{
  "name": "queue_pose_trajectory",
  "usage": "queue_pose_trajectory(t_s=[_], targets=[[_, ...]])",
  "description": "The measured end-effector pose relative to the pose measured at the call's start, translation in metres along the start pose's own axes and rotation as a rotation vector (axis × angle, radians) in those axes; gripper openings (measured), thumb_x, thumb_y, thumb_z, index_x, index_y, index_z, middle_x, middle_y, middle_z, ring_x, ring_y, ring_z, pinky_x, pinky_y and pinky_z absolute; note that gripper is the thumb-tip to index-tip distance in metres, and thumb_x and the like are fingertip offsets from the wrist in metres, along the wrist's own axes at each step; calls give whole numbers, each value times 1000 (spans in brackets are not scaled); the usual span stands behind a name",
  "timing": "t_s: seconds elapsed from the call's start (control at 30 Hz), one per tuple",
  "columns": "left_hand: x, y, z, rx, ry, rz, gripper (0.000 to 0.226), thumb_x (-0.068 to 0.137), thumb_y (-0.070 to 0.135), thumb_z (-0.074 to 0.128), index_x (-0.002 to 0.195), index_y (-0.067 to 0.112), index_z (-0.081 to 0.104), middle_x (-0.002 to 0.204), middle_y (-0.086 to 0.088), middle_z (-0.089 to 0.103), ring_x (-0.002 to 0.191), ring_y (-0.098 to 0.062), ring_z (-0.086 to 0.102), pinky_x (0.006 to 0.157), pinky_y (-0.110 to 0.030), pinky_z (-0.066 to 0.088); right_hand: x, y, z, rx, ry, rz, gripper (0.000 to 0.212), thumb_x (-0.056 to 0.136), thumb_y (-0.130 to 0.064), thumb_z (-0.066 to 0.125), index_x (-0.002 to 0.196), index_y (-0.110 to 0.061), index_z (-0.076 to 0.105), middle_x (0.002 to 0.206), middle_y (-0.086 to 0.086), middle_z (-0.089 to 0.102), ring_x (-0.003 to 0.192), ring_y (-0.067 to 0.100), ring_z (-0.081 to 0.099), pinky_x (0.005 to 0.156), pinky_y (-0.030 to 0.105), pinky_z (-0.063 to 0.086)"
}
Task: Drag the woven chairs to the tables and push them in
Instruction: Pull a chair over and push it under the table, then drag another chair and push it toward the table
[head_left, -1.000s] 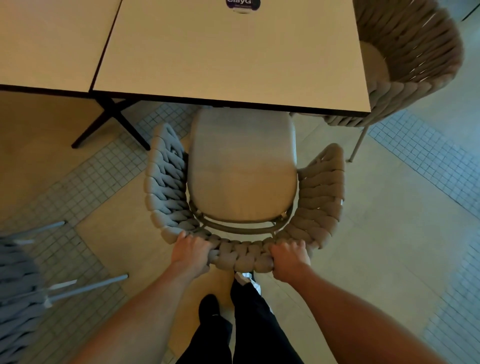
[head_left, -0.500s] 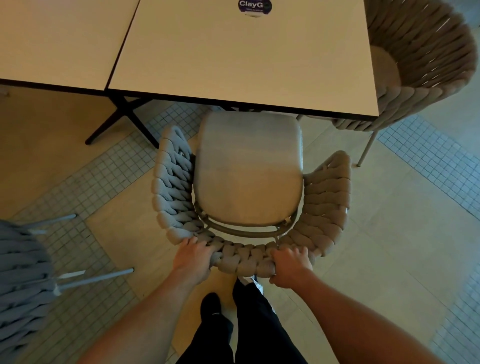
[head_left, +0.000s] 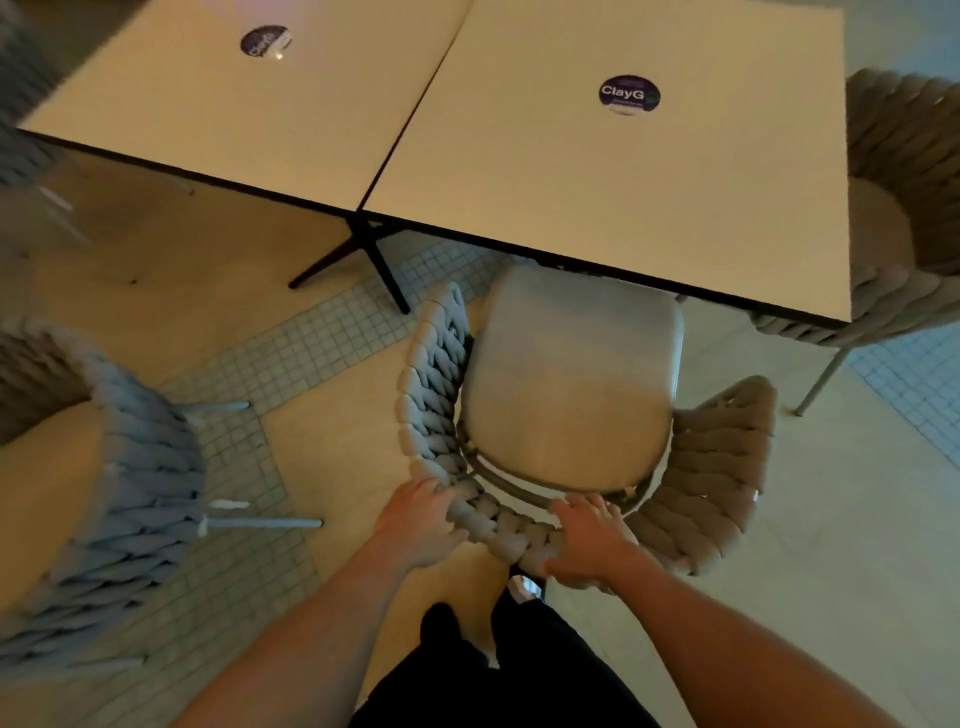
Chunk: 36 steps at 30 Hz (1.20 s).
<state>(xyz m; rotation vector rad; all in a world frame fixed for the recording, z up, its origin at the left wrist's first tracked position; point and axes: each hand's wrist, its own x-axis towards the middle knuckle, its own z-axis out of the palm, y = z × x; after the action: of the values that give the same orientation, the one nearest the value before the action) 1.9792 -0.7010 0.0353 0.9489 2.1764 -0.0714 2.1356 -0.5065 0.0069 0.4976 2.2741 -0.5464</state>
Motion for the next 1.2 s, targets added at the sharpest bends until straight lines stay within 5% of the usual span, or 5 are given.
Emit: queue_pose_trajectory(t_s=[0.6,1.2], targets=[[-70,-101,13,-286,108,-448,73,97,57,49,158,25,25,163,-9,26,148,-32,27,119,-47,28,55,-118,-58,-341,-88,-318,88,80,-72,67,147,-23,39,149,4,45,138,32,39,112,50,35],[-162,-320,19,-599,300,-715,80,94,61,56,158,23,27,160,-9,33,143,-34,35,114,-52,35,119,-407,-81,-631,-55,-574,98,79,-73,69,155,-23,33,158,8,38,143,33,34,116,53,32]])
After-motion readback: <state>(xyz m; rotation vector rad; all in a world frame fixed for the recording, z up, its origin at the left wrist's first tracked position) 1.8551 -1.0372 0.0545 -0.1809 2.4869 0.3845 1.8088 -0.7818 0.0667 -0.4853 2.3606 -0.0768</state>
